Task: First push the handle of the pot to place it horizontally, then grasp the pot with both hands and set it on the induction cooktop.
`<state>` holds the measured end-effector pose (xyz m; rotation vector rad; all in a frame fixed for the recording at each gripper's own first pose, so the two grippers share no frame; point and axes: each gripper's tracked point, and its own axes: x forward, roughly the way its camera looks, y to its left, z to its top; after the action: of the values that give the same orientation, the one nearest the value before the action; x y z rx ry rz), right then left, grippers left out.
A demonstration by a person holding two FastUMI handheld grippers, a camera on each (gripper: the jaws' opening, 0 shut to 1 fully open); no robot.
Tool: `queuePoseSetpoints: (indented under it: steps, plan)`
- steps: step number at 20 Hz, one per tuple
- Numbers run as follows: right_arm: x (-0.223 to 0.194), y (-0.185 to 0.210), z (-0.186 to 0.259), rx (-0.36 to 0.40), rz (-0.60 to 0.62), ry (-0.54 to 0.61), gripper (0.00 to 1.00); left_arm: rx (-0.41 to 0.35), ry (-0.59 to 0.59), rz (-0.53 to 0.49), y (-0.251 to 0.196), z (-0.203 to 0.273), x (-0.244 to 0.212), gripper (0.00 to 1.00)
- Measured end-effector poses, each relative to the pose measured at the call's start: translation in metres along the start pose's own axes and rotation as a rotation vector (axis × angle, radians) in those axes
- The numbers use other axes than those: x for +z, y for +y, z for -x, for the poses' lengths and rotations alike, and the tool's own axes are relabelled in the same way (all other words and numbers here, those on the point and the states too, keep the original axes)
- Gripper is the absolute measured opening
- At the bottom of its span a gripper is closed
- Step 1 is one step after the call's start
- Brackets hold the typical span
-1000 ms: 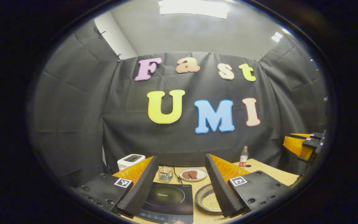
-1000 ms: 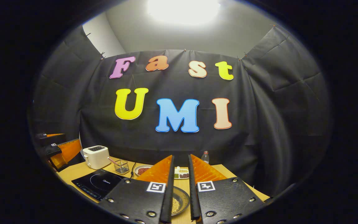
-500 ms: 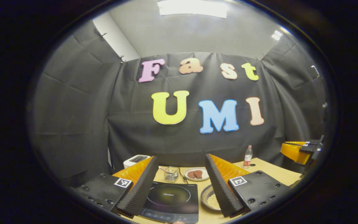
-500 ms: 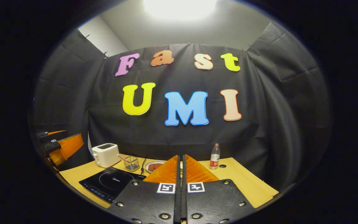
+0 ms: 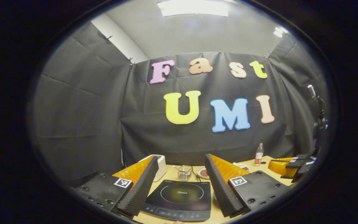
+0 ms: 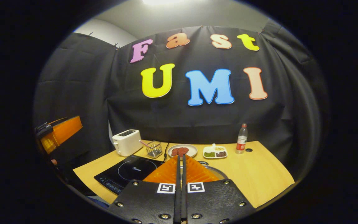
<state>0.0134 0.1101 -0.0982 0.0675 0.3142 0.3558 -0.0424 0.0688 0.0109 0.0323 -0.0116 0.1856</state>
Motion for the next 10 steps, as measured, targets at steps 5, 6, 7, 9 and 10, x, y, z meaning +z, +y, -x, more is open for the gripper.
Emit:
queuePoseSetpoints:
  steps: [5,6,7,9,10]
  plan:
    - [-0.047,0.024,-0.016,0.095,0.029,0.131,0.0,0.056,0.011,-0.005,0.02,0.004,-0.003,1.0]
    - [-0.055,0.029,-0.019,0.111,0.035,0.155,0.0,0.066,0.013,-0.007,0.023,0.005,-0.003,1.0]
    - [-0.065,0.033,-0.021,0.126,0.041,0.18,0.0,0.076,0.014,-0.009,0.028,0.006,-0.005,1.0]
    - [-0.08,0.042,-0.024,0.155,0.051,0.223,0.0,0.094,0.017,-0.011,0.036,0.007,-0.006,1.0]
    - [-0.088,0.047,-0.025,0.172,0.052,0.246,0.0,0.101,0.02,-0.01,0.038,0.007,-0.007,1.0]
